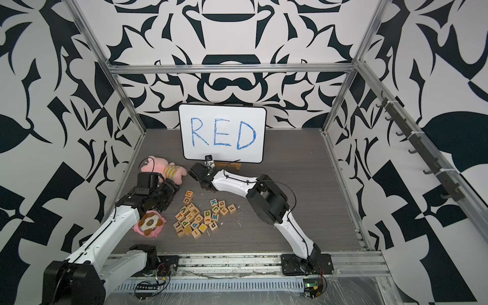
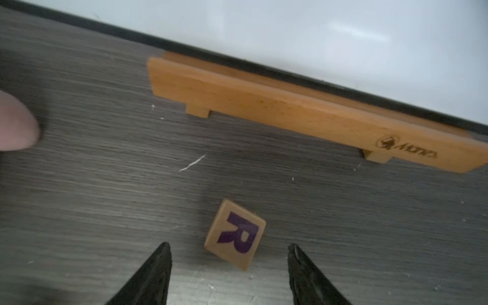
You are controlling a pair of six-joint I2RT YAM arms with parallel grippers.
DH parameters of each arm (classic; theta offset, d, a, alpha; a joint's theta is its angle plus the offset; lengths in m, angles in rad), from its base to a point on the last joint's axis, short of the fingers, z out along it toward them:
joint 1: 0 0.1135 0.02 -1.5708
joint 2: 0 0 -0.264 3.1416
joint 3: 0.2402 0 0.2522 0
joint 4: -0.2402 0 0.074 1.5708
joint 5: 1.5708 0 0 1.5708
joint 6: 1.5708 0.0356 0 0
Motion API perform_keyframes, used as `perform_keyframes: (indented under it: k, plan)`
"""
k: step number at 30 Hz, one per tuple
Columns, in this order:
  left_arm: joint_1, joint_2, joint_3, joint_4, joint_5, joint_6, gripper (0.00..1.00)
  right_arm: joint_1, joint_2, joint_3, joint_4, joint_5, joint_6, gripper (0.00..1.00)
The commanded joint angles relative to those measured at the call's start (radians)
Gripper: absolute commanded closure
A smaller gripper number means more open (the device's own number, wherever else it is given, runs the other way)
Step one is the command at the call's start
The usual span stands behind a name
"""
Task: Assemble the uppercase word "red" with letter blocks
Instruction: Adjust the letter block at the center of the board.
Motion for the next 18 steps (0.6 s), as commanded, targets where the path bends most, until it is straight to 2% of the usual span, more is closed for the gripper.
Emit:
perform_keyframes:
  k: [1, 8, 14, 18]
  plan:
    - [0.004, -0.001, -0.003, -0.009, 0.005, 0.010, 0.27, -0.011, 0.003, 0.056, -0.047, 0.039, 0.049, 0.34]
    - [0.004, -0.006, -0.003, -0.012, 0.001, 0.011, 0.27, -0.041, 0.056, 0.111, -0.026, -0.048, 0.083, 0.39]
    - [0.004, -0.006, -0.005, -0.012, -0.001, 0.008, 0.27, -0.041, 0.087, 0.152, -0.035, -0.061, 0.088, 0.43]
    - [0.004, -0.004, -0.008, -0.012, -0.001, 0.007, 0.27, -0.041, 0.092, 0.150, -0.039, -0.055, 0.090, 0.51]
